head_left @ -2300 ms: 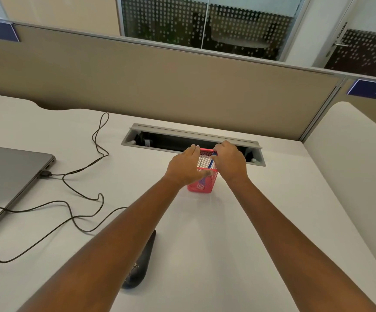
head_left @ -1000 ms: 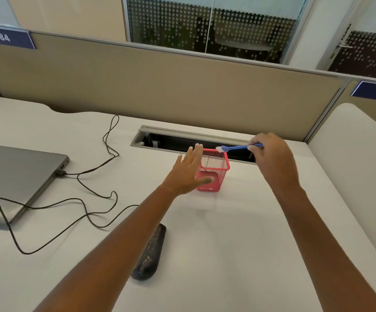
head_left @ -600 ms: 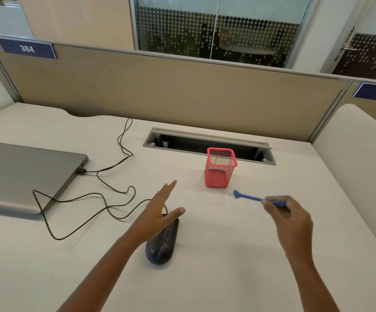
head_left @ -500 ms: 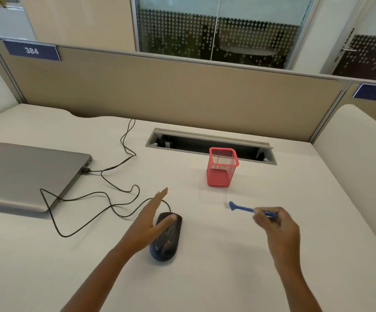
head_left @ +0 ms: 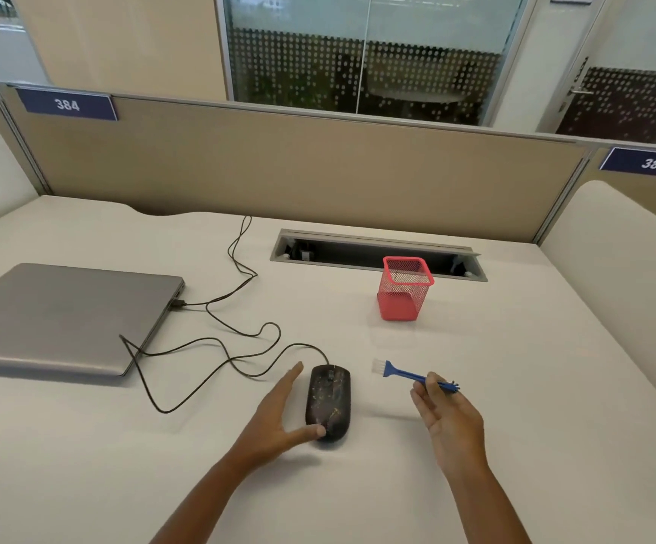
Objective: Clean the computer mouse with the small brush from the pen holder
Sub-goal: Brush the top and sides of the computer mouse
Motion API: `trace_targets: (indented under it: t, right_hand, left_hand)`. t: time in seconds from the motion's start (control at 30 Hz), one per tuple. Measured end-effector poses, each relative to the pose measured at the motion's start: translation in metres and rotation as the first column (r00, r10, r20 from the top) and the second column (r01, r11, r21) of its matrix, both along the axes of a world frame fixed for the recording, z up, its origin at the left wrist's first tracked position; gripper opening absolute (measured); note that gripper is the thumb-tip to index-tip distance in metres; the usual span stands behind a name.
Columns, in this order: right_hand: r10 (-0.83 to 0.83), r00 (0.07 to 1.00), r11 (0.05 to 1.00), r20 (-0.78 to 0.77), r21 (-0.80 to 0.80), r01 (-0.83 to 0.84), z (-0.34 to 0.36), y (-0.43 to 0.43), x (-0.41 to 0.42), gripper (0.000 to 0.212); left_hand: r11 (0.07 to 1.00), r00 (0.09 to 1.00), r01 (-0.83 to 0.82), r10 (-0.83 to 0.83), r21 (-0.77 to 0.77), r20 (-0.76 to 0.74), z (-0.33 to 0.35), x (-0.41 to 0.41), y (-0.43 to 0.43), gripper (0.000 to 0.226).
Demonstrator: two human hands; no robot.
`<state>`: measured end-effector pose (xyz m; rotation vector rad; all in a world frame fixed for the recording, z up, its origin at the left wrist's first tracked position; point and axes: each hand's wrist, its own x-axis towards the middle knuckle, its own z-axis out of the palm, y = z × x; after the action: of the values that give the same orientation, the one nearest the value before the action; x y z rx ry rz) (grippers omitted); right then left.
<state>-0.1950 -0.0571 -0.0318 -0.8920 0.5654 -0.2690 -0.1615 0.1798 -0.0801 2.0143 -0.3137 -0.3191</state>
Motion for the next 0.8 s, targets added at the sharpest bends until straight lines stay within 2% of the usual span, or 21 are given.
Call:
trace_targets:
  t: [0.17,0.33,0.5,0.6,0.7,0.8]
  right_hand:
    - [-0.012,1.000,0.999,-0.018,-0.048,0.011,0.005,0.011,0.001,0.017]
    - [-0.013,0.999,0.988,-0.049,-0.153,0.006,0.010,0.027,0.012,0.014]
    - [-0.026,0.989,0.954,-0.143,-0.298,-0.018,0.009,0.040,0.036,0.002]
    - [0.005,0.980,0.871,-0.200,-0.481,-0.103,0.014,0.047,0.053,0.005]
    - [0.043,0.967,0.712,-0.250,-0.671,-0.205,0.023,0.058,0.071,0.012]
    - [0.106,0.947,0.550,-0.305,-0.775,-0.311,0.028,0.069,0.083,0.020]
  left_hand:
    - [0.982,0.984,0.097,-0.119,0.161,0.132,-0.003,0.007,0.002,0.122]
    - [0.973,0.974,0.131,-0.162,0.190,0.157,-0.005,0.015,0.000,0.131]
    - [0.968,0.970,0.141,-0.177,0.206,0.168,-0.005,0.022,-0.002,0.134]
    - [0.965,0.968,0.140,-0.180,0.221,0.175,-0.005,0.024,-0.005,0.135]
    - [0.961,0.966,0.134,-0.181,0.242,0.185,-0.005,0.026,-0.007,0.133]
    - [0.958,0.964,0.131,-0.183,0.256,0.191,-0.006,0.026,-0.008,0.133]
